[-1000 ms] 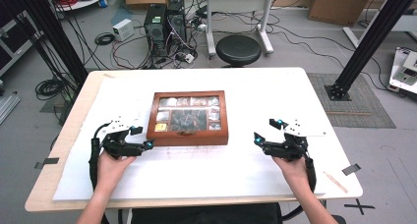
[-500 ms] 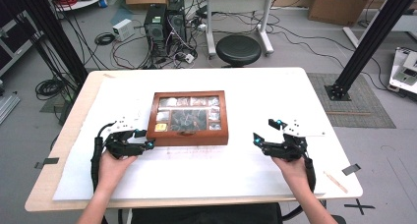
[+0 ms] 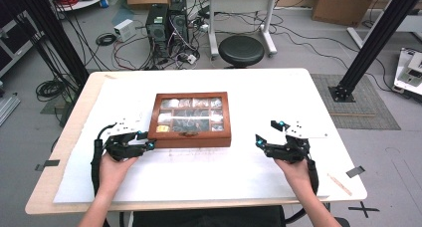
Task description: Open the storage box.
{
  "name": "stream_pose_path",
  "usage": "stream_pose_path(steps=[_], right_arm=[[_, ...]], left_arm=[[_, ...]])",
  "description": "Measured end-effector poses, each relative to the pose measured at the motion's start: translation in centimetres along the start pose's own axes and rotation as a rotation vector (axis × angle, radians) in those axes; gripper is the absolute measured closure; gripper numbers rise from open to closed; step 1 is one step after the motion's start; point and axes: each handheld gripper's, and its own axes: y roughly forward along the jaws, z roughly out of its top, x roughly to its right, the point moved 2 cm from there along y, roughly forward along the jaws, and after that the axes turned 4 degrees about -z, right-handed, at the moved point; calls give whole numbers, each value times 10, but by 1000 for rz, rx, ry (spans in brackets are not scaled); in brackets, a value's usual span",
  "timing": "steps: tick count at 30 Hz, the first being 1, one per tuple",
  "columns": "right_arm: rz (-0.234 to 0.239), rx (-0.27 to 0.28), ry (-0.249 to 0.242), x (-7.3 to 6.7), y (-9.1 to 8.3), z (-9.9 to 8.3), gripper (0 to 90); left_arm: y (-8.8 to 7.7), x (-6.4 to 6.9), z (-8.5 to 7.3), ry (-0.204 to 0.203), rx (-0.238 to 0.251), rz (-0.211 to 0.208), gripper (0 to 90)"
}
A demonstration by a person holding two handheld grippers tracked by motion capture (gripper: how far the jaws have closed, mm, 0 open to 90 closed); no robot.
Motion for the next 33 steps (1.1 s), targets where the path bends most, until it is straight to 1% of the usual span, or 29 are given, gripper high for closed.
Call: stream_pose_path(steps=[5, 13, 14, 22, 25, 26, 29, 30, 31, 33], right_arm=[[-3, 0, 1, 0, -1, 0, 241], [-5, 3, 3, 0, -1, 0, 241], [-7, 1, 0, 0, -1, 0, 241], [-8, 4, -2, 0, 0, 0, 241], [-10, 4, -3, 0, 0, 0, 242], [-11, 5, -2, 0, 0, 0, 242], [-12, 5, -2, 0, 0, 0, 242], [-12, 4, -3, 0, 0, 0, 243], [-12, 4, -3, 0, 0, 0, 243], [-13, 3, -1, -1, 0, 1, 243]], left_arm=[[-1, 2, 2, 16, -1, 14, 533], [-2, 3, 5, 9, 22, 30, 533], [-2, 4, 6, 1, 31, 33, 532], [-6, 6, 11, 14, 54, 52, 529], [-7, 7, 14, 9, 75, 63, 530], [-7, 7, 14, 9, 75, 63, 530], [-8, 7, 16, -17, 90, 72, 531], [-8, 7, 16, -17, 90, 72, 528], [-9, 7, 17, -23, 93, 86, 517], [-11, 8, 20, -16, 108, 104, 513]])
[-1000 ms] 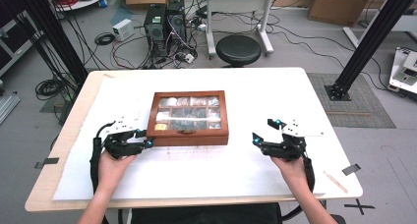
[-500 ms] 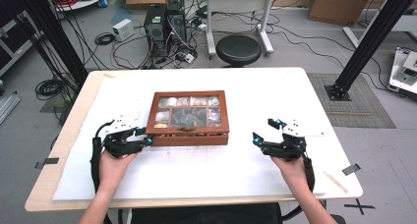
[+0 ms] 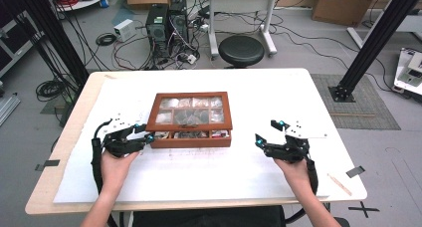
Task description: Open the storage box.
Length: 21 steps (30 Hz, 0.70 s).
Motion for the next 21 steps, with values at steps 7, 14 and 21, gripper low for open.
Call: stream_pose_path(steps=[7, 14, 21], right_arm=[[0, -1, 0, 0, 0, 0, 243], [-1, 0, -1, 0, 0, 0, 243], [-5, -1, 2, 0, 0, 0, 243]], left_arm=[[-2, 1, 6, -3, 26, 27, 483], [-2, 0, 11, -8, 36, 38, 443], [0, 1, 26, 2, 39, 45, 442]])
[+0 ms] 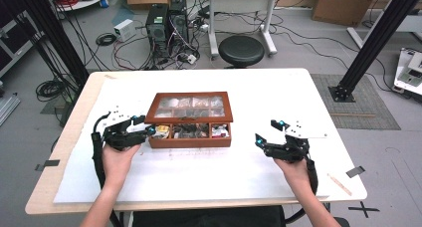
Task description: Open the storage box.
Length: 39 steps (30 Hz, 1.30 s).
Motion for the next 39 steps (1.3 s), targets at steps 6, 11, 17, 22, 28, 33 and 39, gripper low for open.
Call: stream_pose_path(steps=[6, 11, 17, 22, 28, 33, 39], right_arm=[[4, 0, -1, 0, 0, 0, 243], [2, 3, -4, 0, 1, 0, 243], [3, 1, -1, 0, 1, 0, 243], [3, 0, -2, -1, 1, 0, 243], [3, 0, -2, -1, 1, 0, 243], [5, 0, 1, 0, 1, 0, 243], [6, 1, -4, -1, 1, 0, 243]], left_arm=[[1, 1, 9, 13, 7, 6, 435], [0, -2, 17, 13, 5, 0, 435], [0, -6, 24, 0, 18, -13, 434], [0, -9, 33, 2, 19, -12, 436], [1, -13, 43, -3, 27, -17, 439], [1, -16, 51, -3, 20, -21, 441], [3, -21, 58, -14, 34, -24, 443]])
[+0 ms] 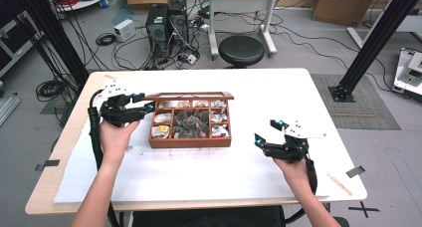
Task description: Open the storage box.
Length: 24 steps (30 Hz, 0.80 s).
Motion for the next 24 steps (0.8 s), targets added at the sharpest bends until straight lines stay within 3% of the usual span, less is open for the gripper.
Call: stream_pose_path(steps=[6, 24], right_arm=[[0, 0, 0, 0, 0, 0, 243], [1, -4, 5, -1, 1, 0, 244]], left_arm=[[2, -4, 8, 0, -3, 2, 443], [8, -17, 23, -54, 19, -16, 442]])
